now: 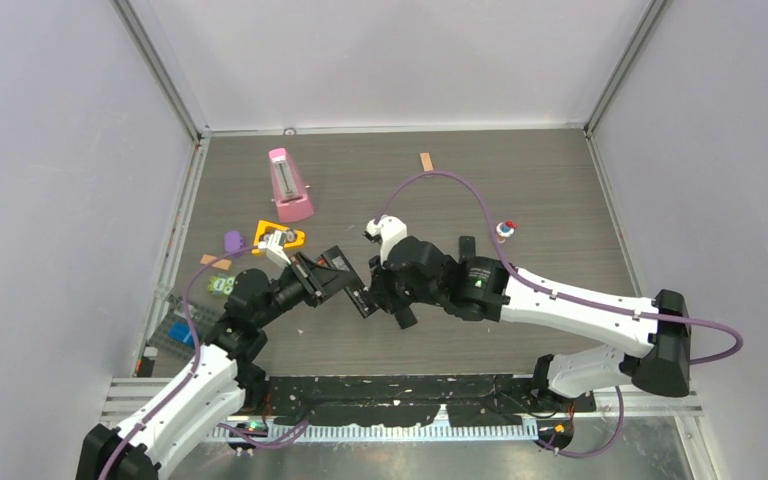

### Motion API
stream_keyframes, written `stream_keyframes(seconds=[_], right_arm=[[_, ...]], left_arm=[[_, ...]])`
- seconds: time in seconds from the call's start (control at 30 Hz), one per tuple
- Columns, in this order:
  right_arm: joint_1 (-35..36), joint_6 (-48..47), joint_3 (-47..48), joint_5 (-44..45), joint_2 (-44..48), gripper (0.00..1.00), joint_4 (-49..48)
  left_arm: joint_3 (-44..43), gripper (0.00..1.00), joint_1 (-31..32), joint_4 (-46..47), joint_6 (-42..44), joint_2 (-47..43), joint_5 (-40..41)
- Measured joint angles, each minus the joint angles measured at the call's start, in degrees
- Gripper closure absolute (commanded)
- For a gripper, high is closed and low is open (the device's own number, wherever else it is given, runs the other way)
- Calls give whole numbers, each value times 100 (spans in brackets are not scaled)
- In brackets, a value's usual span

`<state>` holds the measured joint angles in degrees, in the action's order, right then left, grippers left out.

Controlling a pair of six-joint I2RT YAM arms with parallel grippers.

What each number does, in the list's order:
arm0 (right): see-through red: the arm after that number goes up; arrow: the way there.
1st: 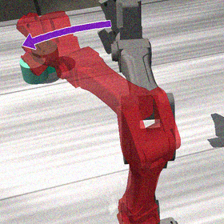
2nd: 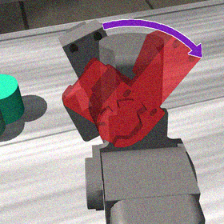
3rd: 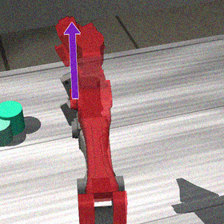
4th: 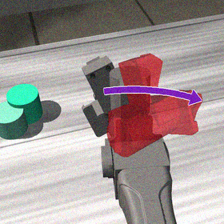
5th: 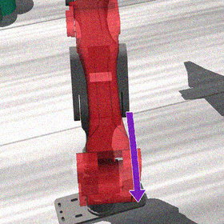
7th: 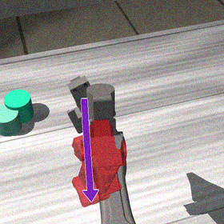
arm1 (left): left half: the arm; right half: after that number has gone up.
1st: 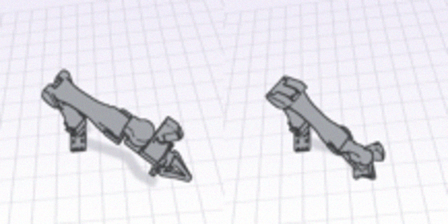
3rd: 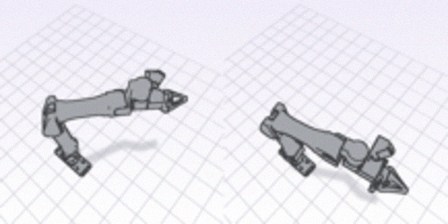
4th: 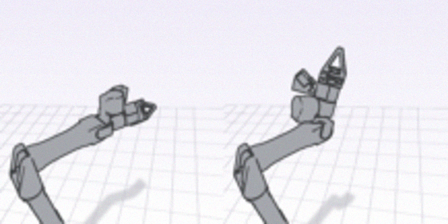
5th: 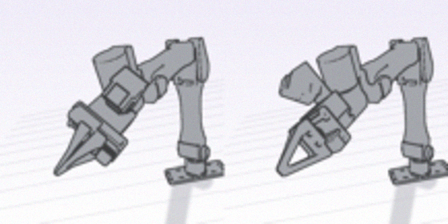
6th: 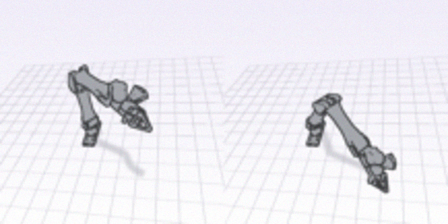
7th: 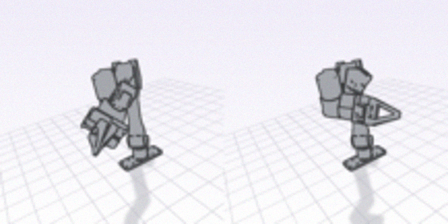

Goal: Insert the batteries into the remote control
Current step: Load the battery into the remote control.

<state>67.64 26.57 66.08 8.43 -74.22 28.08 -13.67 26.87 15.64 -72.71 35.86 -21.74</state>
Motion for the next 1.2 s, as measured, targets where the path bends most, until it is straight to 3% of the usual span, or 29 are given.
stream_keyframes(seconds=[0.53,1.2], right_arm=[[66,-378,595,-4,-616,80,739],[66,-186,872,138,-826,52,940]], left_arm=[[0,100,0,284,-221,101,-151],[162,100,-22,638,-660,87,-190]])
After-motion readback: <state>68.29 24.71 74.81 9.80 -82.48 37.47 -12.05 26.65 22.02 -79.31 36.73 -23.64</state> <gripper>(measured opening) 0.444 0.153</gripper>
